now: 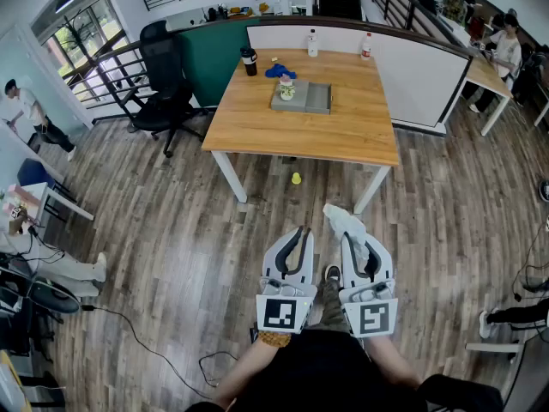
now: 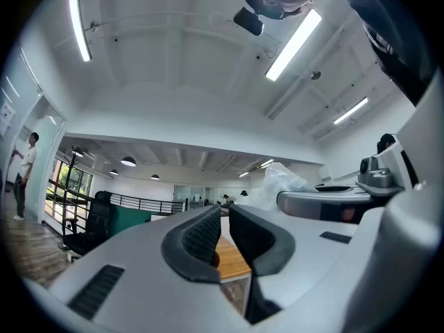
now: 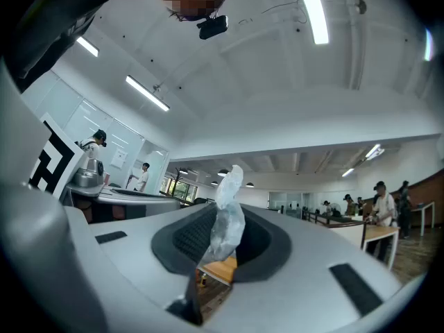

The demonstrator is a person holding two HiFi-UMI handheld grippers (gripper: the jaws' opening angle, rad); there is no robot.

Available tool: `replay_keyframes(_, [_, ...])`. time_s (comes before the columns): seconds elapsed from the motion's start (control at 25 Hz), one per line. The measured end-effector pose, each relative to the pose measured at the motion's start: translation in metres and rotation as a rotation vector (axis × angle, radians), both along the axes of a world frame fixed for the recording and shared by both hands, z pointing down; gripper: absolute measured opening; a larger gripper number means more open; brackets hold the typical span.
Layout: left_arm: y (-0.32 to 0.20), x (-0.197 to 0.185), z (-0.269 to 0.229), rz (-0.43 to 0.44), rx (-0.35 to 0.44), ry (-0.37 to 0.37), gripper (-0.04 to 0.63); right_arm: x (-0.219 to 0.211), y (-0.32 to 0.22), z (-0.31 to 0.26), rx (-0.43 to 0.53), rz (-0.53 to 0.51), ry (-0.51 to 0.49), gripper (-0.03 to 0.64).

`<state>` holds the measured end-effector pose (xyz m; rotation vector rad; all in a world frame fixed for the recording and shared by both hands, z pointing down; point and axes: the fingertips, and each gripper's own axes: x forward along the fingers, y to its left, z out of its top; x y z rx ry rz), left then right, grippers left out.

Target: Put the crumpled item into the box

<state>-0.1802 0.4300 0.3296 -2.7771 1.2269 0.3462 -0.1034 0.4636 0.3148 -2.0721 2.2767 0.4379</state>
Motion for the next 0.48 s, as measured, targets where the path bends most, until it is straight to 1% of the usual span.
replay_keyframes(0.16, [0.000, -0.001, 0.002, -0.004, -0.002, 0.002, 0.052, 0.002, 0.004, 0.024, -0.046, -0.029, -0.042, 0.071])
replay_keyframes(0.28, [0.000, -0.001, 0.004, -0.006, -0.008, -0.001, 0.054, 0.000, 0.002, 0.031, -0.074, -0.045, -0.032, 0.072])
replay_keyframes(0.48, [-0.004, 0.000, 0.005, -0.010, -0.010, 0.002, 0.054, -0.002, -0.002, 0.032, -0.080, -0.069, -0.030, 0.072])
